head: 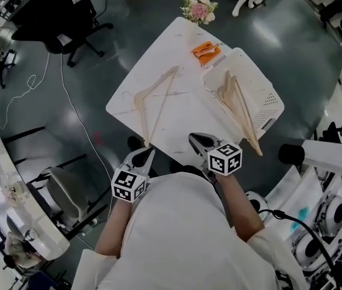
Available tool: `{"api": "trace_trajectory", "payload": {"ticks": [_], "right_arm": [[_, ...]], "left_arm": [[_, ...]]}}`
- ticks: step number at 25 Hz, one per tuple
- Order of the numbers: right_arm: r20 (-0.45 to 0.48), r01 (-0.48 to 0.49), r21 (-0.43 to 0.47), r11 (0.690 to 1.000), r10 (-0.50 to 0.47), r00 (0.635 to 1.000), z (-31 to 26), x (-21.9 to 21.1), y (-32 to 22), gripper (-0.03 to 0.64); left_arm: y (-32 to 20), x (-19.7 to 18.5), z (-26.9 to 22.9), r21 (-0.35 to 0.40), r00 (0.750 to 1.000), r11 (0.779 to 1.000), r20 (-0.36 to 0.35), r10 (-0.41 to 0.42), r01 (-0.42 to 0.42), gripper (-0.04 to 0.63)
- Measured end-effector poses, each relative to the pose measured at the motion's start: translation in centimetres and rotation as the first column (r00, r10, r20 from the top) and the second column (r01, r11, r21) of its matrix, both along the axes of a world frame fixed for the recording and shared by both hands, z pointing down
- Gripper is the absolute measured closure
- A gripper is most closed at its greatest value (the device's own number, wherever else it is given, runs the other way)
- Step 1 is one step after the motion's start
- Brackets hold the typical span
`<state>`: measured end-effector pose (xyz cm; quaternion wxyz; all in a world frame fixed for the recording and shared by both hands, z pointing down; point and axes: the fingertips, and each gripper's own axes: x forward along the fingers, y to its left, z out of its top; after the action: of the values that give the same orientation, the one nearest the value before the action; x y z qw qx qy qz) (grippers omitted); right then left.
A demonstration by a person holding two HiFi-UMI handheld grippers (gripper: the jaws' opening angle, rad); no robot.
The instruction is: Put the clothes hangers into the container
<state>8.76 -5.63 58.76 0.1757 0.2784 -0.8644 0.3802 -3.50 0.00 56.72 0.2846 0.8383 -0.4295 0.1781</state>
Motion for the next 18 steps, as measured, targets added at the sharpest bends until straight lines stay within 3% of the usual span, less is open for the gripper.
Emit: {"api": "trace_trajectory", "payload": {"ticks": [8,18], "right_arm": [[-0.024,-0.075,0.000,0.997,0.075,0.997,1.0,-5.8,-2.1,0.613],[-0.138,-0.101,-0.008,0.995,0.099,0.985,5.3,-13.6,-5.3,0.611]], "left_arm": [[-3.5,-7.2,0.5,0.022,0.999,1.000,0.035,0.020,-0.021,0.595],[-7.3,-16.0,1.5,0.014,0.998,0.999,0.037,0.043,-0.044,0.595]]}}
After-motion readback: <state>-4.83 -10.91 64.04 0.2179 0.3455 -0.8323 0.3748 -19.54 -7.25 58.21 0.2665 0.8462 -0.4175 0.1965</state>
